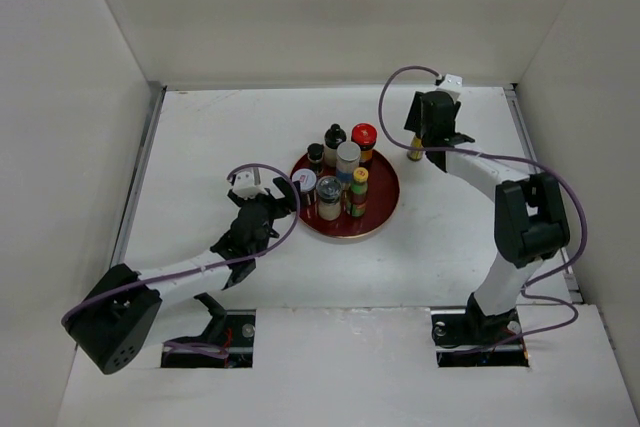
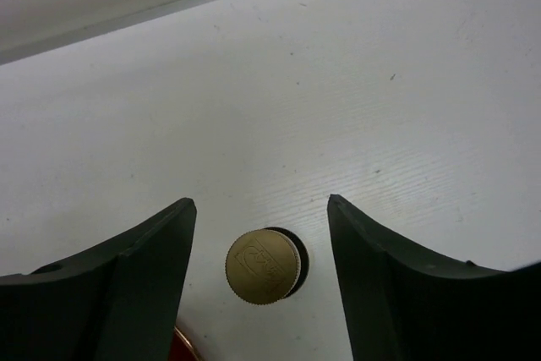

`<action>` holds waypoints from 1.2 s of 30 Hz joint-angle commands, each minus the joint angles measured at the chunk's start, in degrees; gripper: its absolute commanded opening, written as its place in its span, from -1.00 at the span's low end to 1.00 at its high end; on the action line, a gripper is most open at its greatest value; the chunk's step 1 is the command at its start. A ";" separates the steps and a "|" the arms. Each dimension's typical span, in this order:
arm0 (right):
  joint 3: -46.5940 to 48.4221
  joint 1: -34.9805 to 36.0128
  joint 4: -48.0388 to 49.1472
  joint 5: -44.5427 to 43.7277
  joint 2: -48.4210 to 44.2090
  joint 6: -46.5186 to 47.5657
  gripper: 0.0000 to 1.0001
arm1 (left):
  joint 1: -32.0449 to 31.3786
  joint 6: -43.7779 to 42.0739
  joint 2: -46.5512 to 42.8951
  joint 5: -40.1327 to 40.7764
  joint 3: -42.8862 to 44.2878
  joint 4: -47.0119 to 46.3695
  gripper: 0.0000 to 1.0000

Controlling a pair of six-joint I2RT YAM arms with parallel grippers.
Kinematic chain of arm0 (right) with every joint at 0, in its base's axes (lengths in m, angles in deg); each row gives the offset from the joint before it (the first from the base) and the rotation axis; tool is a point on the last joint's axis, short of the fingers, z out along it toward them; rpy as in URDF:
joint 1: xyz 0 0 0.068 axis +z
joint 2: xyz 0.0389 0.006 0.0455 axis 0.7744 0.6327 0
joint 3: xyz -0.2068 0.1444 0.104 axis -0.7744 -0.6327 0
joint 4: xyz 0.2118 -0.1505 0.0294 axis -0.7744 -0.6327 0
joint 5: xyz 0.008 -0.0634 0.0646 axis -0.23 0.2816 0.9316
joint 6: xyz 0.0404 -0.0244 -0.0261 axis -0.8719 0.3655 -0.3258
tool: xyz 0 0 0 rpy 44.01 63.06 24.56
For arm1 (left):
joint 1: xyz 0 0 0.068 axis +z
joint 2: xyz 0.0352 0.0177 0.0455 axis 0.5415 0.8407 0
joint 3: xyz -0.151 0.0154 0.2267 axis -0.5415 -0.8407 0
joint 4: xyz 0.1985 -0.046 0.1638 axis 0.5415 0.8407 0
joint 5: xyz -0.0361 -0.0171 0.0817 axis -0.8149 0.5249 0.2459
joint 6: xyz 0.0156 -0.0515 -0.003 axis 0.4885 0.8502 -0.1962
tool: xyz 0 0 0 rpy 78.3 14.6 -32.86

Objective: Organize the condiment bottles

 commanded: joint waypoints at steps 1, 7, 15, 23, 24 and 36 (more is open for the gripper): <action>2.88 0.05 -0.73 0.29 1.72 0.81 0.36 | 0.59 0.86 0.18 -0.13 0.12 -3.61 0.87; 0.69 0.14 -1.36 -2.51 -0.55 0.28 -0.23 | 0.68 0.95 0.70 -0.13 0.20 -3.70 0.87; -6.60 6.28 1.46 -5.95 -15.04 0.63 -0.39 | 0.77 0.95 -0.53 2.50 -0.50 -3.70 0.87; -10.66 16.65 4.10 -5.95 -18.14 -0.60 -0.36 | 1.56 1.04 -1.50 5.67 -1.03 -3.52 0.99; -10.66 17.44 4.18 -5.95 -17.44 -1.04 -0.36 | 1.73 1.04 -1.41 5.85 -1.03 -3.17 1.00; -15.31 21.75 7.70 -7.88 -10.23 -3.15 -0.27 | 3.32 1.04 -3.43 6.82 -1.38 -2.20 1.00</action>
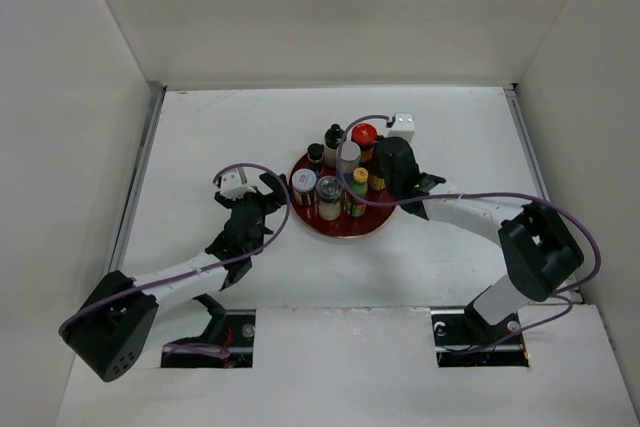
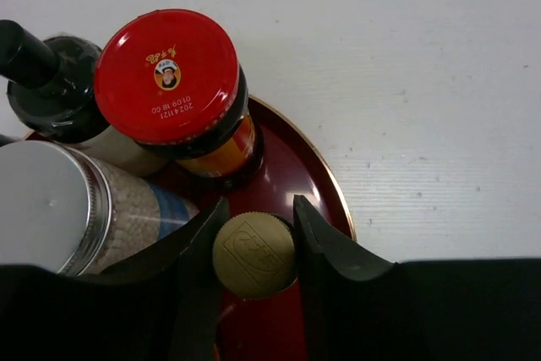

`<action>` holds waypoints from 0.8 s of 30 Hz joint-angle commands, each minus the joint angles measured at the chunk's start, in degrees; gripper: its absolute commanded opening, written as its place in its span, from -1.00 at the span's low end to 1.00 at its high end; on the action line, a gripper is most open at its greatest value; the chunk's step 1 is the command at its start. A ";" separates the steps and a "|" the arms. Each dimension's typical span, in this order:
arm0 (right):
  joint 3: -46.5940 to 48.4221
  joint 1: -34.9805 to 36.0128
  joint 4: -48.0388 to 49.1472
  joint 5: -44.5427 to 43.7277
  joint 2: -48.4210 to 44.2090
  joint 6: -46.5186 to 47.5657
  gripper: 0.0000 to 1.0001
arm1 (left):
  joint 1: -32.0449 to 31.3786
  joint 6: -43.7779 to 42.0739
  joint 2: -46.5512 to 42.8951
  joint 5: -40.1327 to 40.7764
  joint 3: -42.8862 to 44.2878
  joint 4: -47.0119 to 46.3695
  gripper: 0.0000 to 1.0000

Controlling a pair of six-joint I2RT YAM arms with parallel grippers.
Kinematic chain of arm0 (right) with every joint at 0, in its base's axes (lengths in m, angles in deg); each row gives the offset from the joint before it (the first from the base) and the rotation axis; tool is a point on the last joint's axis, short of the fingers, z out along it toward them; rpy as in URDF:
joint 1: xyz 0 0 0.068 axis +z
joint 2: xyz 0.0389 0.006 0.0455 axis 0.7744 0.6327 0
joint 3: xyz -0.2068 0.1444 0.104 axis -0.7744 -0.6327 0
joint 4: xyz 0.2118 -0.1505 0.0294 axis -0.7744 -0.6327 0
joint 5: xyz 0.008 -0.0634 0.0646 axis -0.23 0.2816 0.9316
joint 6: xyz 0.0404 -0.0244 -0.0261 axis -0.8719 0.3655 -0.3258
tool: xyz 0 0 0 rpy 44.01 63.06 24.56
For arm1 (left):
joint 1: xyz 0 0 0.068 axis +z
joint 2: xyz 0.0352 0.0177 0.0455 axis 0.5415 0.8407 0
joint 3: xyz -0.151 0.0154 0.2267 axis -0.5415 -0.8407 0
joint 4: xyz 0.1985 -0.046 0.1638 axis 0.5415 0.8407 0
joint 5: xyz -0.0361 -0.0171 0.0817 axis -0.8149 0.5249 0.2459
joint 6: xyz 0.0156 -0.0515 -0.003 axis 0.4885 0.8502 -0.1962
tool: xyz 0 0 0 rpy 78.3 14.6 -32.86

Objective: Organize the condiment bottles

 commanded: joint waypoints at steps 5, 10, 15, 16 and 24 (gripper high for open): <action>-2.69 2.33 7.27 -3.69 -3.35 -1.21 0.51 | 0.35 0.47 -2.91 1.00 -0.68 -1.09 1.00; -3.39 2.16 4.55 -3.87 -12.56 -1.38 0.86 | 0.34 0.47 -5.71 0.83 -0.68 0.75 1.00; -8.13 -2.40 2.09 -4.22 -23.64 -3.57 1.00 | -1.32 0.73 -10.63 0.39 0.46 5.66 1.00; -9.36 -3.63 1.91 -3.87 -25.14 -4.45 1.00 | -2.02 0.91 -11.60 0.82 1.07 7.68 1.00; -24.74 -19.19 8.05 2.63 -33.33 -17.19 1.00 | -2.64 2.84 -10.91 2.06 6.17 22.19 1.00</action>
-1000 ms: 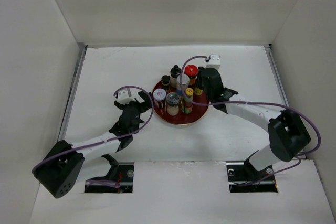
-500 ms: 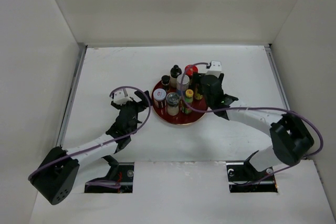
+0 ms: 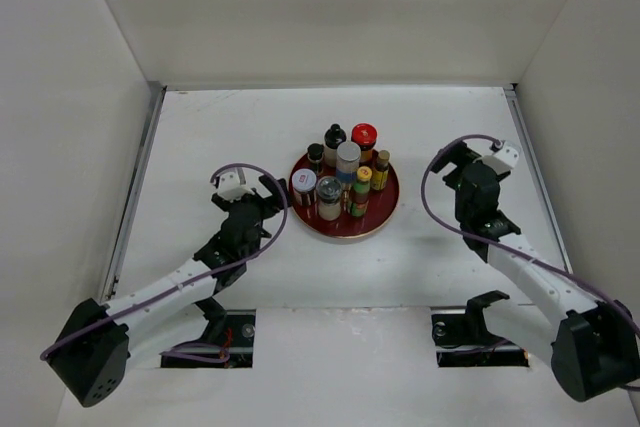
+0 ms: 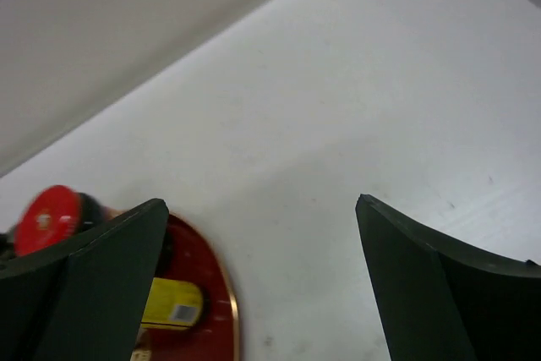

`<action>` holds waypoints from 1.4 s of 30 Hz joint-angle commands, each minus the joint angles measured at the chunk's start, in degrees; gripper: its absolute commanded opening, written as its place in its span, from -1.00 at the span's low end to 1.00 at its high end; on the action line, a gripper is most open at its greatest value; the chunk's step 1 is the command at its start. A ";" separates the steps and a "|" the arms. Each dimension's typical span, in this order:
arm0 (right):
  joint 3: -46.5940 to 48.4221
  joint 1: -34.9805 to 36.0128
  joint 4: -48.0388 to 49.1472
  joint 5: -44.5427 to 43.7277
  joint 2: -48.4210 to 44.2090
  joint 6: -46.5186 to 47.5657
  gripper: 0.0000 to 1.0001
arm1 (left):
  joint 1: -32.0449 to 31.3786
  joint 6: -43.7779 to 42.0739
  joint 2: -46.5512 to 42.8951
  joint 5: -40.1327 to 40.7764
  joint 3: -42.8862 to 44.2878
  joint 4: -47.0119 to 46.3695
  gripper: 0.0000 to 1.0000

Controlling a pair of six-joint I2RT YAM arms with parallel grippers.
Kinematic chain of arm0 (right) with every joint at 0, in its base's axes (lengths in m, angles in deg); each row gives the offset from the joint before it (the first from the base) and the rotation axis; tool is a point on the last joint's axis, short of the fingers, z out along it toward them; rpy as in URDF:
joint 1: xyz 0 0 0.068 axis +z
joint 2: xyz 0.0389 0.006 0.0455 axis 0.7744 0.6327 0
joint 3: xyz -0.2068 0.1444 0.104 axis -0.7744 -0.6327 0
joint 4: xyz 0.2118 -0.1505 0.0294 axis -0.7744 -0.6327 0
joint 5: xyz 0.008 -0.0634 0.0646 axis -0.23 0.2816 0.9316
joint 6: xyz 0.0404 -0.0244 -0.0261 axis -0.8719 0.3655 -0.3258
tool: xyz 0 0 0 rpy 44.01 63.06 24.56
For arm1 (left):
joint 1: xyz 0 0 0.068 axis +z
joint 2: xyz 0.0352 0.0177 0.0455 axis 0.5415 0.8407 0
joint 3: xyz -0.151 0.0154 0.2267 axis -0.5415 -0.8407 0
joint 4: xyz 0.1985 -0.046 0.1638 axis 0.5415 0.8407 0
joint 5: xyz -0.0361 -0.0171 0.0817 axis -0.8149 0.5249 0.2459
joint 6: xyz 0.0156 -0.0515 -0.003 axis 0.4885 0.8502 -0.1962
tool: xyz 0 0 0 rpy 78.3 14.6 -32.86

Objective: Organize the condiment bottles

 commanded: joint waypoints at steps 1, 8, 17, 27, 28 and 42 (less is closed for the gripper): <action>-4.86 -3.90 4.80 3.62 0.44 -7.78 1.00 | 0.26 1.42 0.57 1.18 3.90 6.75 1.00; -8.47 -6.11 8.41 6.43 2.37 -12.80 0.88 | -0.35 1.69 2.24 0.31 6.89 11.15 1.00; -9.53 -7.34 9.03 7.75 2.63 -13.06 -0.35 | -2.11 1.60 0.75 -2.68 8.74 12.12 1.00; -8.65 -7.16 9.64 8.63 4.84 -11.92 0.77 | -3.08 1.42 -0.05 -3.30 8.65 10.89 1.00; -8.74 -7.16 9.64 8.46 4.75 -11.83 0.78 | -2.82 1.34 0.30 -3.38 8.65 10.71 1.00; -9.18 -7.07 10.44 8.81 4.48 -11.74 0.76 | -2.81 0.99 0.39 -3.03 10.23 11.76 1.00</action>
